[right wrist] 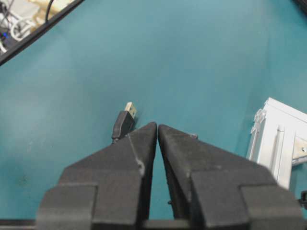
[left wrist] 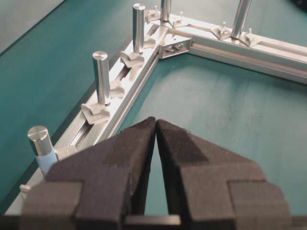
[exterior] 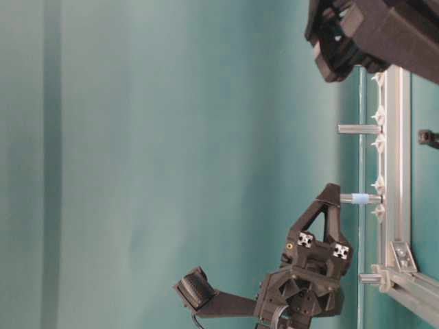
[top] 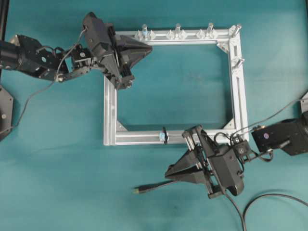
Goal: Insert the wire through the string loop located in the center.
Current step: 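Lower the right gripper over the black USB cable near its plug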
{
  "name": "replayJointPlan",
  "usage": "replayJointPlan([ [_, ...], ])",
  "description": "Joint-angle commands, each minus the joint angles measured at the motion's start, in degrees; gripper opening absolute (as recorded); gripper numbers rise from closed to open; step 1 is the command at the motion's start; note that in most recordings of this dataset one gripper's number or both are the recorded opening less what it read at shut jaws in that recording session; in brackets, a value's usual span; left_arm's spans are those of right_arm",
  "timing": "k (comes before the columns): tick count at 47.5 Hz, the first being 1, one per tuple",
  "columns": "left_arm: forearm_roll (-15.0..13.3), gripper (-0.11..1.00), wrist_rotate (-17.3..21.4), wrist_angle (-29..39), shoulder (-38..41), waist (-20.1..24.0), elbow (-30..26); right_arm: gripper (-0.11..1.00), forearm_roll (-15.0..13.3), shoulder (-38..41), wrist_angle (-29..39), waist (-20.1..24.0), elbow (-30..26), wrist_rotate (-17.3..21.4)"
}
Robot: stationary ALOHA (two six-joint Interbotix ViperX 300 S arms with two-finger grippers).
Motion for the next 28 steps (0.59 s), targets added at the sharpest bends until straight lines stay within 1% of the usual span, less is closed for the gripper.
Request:
replayJointPlan([
  [1,1.41,0.15,-1.85,3.34,-3.43,-0.70,-1.76,0.19,0.09,-0.70,-0.44,-0.09,-1.23,0.18],
  [3,1.58,0.13,-2.11,5.89,-4.31,-0.62,-2.20,0.17,0.09,-0.70,-0.44,-0.09,-1.23,0.26],
  [4,1.67,0.09,-2.20,7.29,-4.75,-0.62,-2.37,0.12,0.09,-0.62,-0.44,0.00,-1.23,0.26],
  [5,1.67,0.03,-2.20,8.61,-5.10,-0.62,-2.55,0.07,0.09,-0.70,-0.44,-0.09,-1.23,0.35],
  [6,1.67,0.01,-2.20,9.93,-5.45,-0.62,-2.72,0.04,0.00,-0.62,-0.53,-0.09,-1.23,0.35],
  [8,1.67,0.00,-2.20,11.95,-6.15,-0.62,-2.90,0.00,0.09,-0.70,-0.44,-0.09,-1.32,0.35],
  [12,1.85,0.00,-2.29,14.15,-7.21,-0.70,-2.90,0.00,0.09,-0.70,-0.44,-0.09,-1.58,0.44],
  [23,1.93,0.00,-2.20,14.33,-8.44,-1.49,-2.81,0.00,0.09,-0.70,-0.35,0.00,-1.67,1.05],
  [28,1.93,0.00,-2.11,14.41,-8.44,-1.76,-2.90,0.00,0.09,-0.70,1.05,0.00,-1.76,1.32],
])
